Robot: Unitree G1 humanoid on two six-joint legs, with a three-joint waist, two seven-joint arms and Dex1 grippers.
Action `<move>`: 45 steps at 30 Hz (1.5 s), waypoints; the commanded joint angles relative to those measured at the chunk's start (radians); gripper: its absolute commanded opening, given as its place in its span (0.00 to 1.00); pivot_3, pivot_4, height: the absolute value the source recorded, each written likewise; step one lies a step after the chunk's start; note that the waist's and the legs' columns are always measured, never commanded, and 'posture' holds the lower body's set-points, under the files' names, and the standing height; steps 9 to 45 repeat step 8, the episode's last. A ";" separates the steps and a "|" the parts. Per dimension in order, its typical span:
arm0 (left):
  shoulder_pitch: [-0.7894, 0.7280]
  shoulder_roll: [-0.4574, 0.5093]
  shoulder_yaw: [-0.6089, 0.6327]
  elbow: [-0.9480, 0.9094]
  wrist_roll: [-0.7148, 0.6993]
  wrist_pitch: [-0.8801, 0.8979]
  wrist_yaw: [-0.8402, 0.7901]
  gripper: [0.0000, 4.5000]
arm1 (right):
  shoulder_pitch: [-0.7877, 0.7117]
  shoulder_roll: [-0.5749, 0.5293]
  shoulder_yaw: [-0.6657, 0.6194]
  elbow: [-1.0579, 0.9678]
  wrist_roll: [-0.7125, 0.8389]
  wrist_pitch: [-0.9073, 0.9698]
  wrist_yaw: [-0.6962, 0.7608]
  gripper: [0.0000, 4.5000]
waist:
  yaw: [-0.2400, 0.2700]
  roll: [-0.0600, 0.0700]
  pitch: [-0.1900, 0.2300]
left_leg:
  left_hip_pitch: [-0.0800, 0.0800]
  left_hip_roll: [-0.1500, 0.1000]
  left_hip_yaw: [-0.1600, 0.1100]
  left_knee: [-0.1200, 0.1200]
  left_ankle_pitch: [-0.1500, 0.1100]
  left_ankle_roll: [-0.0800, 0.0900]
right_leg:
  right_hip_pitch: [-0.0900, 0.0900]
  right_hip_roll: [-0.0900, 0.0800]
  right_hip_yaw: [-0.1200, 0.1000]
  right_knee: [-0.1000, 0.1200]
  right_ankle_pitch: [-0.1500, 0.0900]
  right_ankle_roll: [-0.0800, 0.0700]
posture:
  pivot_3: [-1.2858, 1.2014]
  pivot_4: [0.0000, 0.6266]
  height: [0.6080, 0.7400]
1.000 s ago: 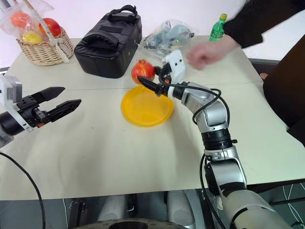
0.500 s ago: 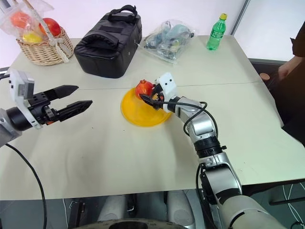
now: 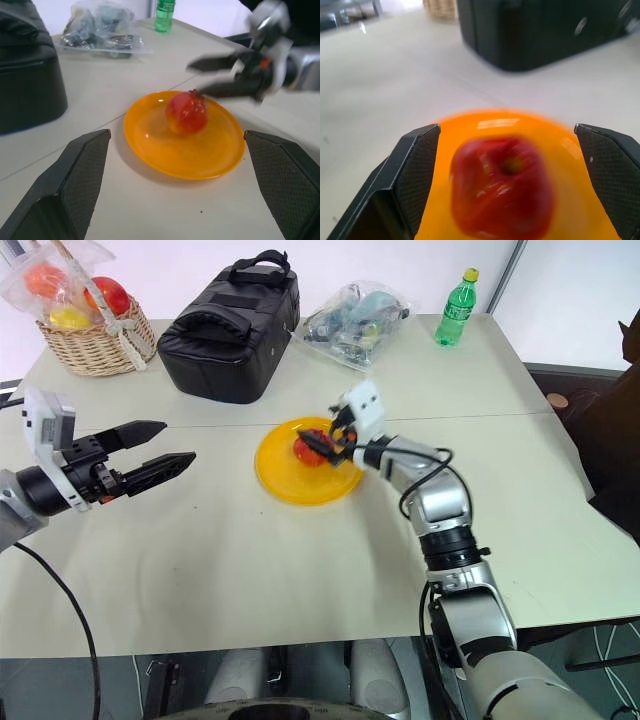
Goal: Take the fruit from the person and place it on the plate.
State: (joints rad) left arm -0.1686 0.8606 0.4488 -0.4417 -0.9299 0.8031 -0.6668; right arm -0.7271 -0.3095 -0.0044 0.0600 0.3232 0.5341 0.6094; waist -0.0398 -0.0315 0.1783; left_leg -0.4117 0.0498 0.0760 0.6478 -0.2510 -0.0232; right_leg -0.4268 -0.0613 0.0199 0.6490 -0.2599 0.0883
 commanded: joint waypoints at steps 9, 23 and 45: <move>0.019 -0.133 -0.052 0.073 0.238 -0.194 0.110 1.00 | 0.148 -0.158 -0.132 -0.074 -0.015 -0.047 -0.043 0.97 | 0.004 -0.001 -0.001 | 0.000 -0.001 0.000 0.000 0.000 0.000 | 0.000 0.000 0.000 -0.001 0.000 0.000 | 0.52 0.24 1.00; 0.019 -0.133 -0.052 0.073 0.238 -0.194 0.110 1.00 | 0.148 -0.158 -0.132 -0.074 -0.015 -0.047 -0.043 0.97 | 0.004 -0.001 -0.001 | 0.000 -0.001 0.000 0.000 0.000 0.000 | 0.000 0.000 0.000 -0.001 0.000 0.000 | 0.52 0.24 1.00; 0.019 -0.133 -0.052 0.073 0.238 -0.194 0.110 1.00 | 0.148 -0.158 -0.132 -0.074 -0.015 -0.047 -0.043 0.97 | 0.004 -0.001 -0.001 | 0.000 -0.001 0.000 0.000 0.000 0.000 | 0.000 0.000 0.000 -0.001 0.000 0.000 | 0.52 0.24 1.00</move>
